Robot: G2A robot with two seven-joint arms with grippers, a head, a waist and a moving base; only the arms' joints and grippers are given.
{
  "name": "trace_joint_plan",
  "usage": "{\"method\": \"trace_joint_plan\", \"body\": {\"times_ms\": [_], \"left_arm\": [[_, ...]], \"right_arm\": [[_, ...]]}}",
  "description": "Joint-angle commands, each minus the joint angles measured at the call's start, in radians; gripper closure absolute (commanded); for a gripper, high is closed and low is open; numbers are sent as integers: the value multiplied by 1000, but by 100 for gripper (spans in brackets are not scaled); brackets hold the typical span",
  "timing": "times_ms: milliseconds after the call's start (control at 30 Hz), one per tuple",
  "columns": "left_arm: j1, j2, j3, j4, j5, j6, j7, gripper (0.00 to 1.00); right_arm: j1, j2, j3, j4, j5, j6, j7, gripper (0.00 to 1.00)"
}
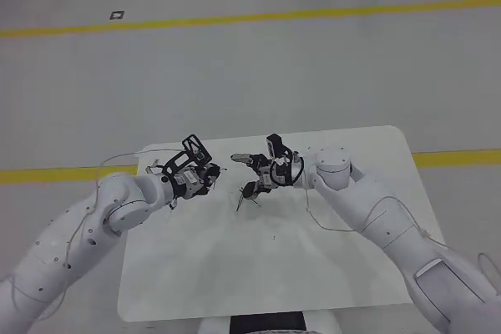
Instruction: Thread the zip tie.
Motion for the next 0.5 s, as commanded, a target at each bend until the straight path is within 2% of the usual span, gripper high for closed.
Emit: {"method": "trace_joint_plan", "body": {"times_ms": [0, 133, 167, 200, 400, 467], "left_arm": [[0, 0, 0, 0, 0, 0, 0, 100], [0, 0, 0, 0, 0, 0, 0, 100], [0, 0, 0, 0, 0, 0, 0, 100], [0, 0, 0, 0, 0, 0, 0, 100], [0, 0, 0, 0, 0, 0, 0, 100], [0, 0, 0, 0, 0, 0, 0, 100]], "right_arm": [[-6, -1, -1, -7, 6, 2, -22, 0], [-5, -4, -7, -5, 39, 2, -51, 2], [-3, -4, -9, -3, 47, 2, -56, 30], [1, -4, -14, -2, 54, 2, -60, 51], [24, -2, -36, 4, 66, 2, -78, 68], [31, -1, -43, 4, 73, 2, -79, 69]]}}
